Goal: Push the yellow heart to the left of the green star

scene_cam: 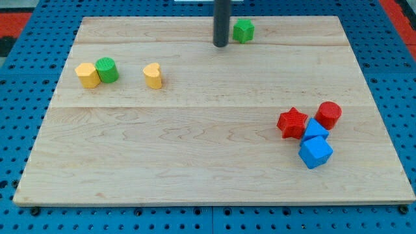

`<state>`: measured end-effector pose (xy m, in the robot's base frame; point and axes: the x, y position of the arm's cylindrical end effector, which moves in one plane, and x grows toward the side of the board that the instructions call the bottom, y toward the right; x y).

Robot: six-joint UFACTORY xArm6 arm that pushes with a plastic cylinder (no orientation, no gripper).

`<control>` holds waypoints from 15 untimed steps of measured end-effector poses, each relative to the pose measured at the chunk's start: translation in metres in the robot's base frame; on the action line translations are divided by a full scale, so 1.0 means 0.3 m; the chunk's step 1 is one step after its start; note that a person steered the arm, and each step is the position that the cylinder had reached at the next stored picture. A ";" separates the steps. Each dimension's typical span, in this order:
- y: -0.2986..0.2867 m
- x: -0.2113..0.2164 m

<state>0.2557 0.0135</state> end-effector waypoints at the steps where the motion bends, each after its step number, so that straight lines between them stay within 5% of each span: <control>1: 0.258 -0.052; 2: 0.522 0.005; 3: 0.304 0.325; 5: -0.526 0.496; 9: -0.768 0.184; 11: -0.440 0.043; 12: -0.642 0.044; 13: -0.394 -0.104; 14: 0.051 -0.114; 15: 0.079 -0.058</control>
<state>0.2383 0.0373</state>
